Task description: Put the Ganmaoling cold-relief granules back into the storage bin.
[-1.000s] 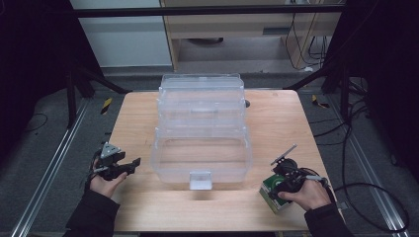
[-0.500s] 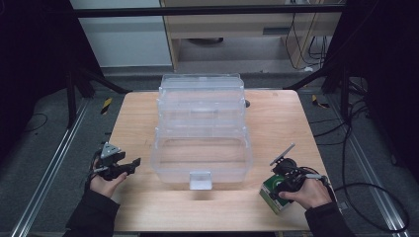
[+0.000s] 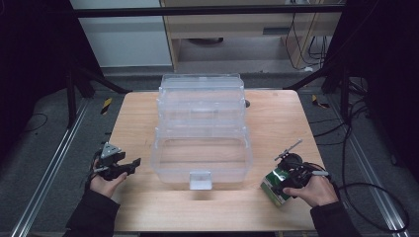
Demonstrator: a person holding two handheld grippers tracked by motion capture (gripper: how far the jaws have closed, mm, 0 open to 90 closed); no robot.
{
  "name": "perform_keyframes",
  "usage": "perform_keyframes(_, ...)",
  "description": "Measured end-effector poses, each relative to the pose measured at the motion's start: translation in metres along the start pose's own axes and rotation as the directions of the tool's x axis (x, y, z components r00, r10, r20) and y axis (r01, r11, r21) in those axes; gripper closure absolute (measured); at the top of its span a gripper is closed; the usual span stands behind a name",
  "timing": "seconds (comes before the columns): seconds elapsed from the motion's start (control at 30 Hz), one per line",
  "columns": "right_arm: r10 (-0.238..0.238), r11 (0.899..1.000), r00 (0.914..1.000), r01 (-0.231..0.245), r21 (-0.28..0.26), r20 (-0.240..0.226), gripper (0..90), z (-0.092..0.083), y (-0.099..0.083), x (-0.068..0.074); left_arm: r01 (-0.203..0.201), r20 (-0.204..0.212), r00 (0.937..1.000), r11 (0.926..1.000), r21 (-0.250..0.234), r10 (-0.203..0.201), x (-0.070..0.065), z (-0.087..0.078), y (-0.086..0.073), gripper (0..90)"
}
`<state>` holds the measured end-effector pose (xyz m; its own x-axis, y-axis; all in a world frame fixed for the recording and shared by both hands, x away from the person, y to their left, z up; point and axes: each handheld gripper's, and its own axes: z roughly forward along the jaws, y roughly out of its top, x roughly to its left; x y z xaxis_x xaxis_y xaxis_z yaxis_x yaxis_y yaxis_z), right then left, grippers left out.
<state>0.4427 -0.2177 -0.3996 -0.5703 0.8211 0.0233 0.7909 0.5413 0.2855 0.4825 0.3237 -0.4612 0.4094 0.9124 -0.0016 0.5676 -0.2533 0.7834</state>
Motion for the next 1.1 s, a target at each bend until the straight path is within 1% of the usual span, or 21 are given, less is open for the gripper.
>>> perform_keyframes(0.33,0.01,0.997,0.9998,-0.009,-0.074,0.016,17.6,-0.017,0.009,-0.006,-0.004,0.0,1.0,1.0,0.005,0.004,0.0,0.0,0.0,29.6)
perform_keyframes(0.43,0.014,0.995,0.9995,-0.011,-0.102,0.03,17.6,-0.022,0.011,-0.009,-0.002,0.0,1.0,1.0,0.004,0.002,0.0,0.0,0.0,29.7)
perform_keyframes(0.53,0.016,0.992,0.9993,-0.012,-0.128,0.034,17.6,-0.028,0.012,-0.012,-0.003,0.001,1.0,1.0,0.004,0.003,0.0,0.0,0.0,29.7)
perform_keyframes(0.63,0.017,0.99,0.9993,-0.012,-0.14,0.033,17.6,-0.033,0.013,-0.013,-0.001,0.001,1.0,1.0,0.004,0.001,0.0,0.0,0.0,29.7)
perform_keyframes(0.73,0.014,0.987,0.999,-0.007,-0.158,0.042,17.6,-0.039,0.016,-0.015,-0.002,0.0,1.0,1.0,0.005,0.002,0.0,0.0,0.0,29.7)
perform_keyframes(0.83,0.008,0.985,0.9989,0.0,-0.174,0.046,17.6,-0.044,0.019,-0.016,0.0,0.002,1.0,1.0,0.007,0.0,-0.001,0.001,0.0,29.7)
perform_keyframes(0.87,-0.002,0.984,0.9986,0.012,-0.18,0.053,17.6,-0.046,0.019,-0.017,-0.002,0.002,1.0,1.0,0.009,0.002,-0.001,0.001,0.0,29.7)
perform_keyframes(1.0,-0.015,0.979,0.9975,0.029,-0.204,0.068,17.6,-0.054,0.024,-0.017,-0.001,0.003,1.0,1.0,0.009,0.001,-0.001,0.001,0.0,29.6)
perform_keyframes(1.1,-0.044,0.973,0.9957,0.061,-0.223,0.082,17.7,-0.06,0.027,-0.018,0.001,0.002,1.0,1.0,0.008,-0.001,-0.001,0.001,-0.001,29.6)
